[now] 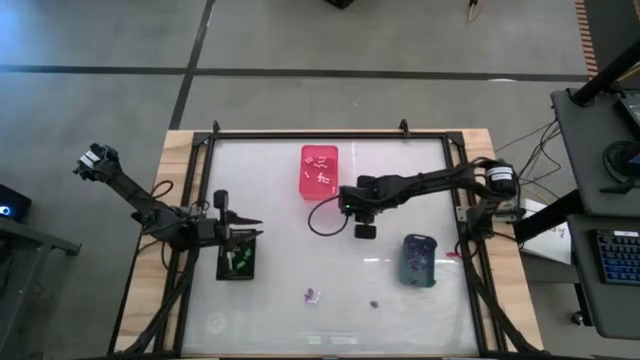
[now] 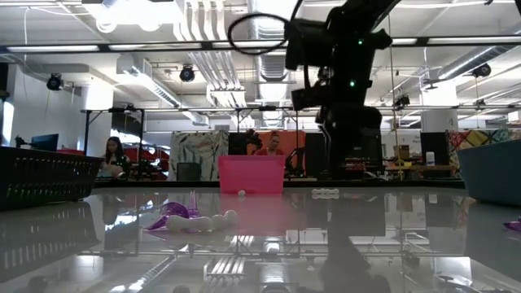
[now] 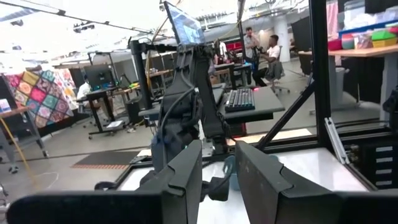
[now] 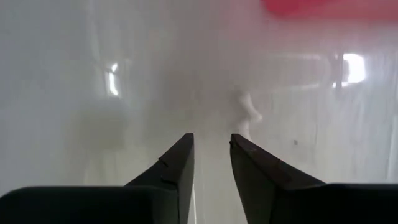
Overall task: Sort Halloween decoration
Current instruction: Put the bone toy into the red bin
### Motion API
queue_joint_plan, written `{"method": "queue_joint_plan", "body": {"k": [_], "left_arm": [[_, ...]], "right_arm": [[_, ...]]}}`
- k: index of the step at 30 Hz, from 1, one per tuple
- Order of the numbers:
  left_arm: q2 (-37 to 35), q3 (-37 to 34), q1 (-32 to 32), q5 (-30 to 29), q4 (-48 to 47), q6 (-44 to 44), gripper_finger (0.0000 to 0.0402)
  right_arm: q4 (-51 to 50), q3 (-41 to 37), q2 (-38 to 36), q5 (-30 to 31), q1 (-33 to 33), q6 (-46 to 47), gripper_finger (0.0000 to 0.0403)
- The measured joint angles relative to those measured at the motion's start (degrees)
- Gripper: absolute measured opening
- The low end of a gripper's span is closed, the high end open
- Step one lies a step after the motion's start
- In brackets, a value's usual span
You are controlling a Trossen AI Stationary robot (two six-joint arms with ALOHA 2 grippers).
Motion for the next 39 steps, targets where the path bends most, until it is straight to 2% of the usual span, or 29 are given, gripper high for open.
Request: {"method": "queue_joint_plan", "body": {"k": [6,18,39], "left_arm": [[0.1,0.0,0.1,0.0,-0.2,0.9,0.008],[0.1,0.0,0.1,0.0,-0.1,0.2,0.008],[0.1,0.0,0.1,0.0,-0.2,1.2,0.008]], "right_arm": [[-1.4,-0.7,0.5,0.5,-1.7,0.0,0.0122],[2.7,-2.9,0.6,0.5,-5.9,-3.6,0.0123],[10.3,-7.1,0.7,0.0,-6.3,-4.7,0.011]]}}
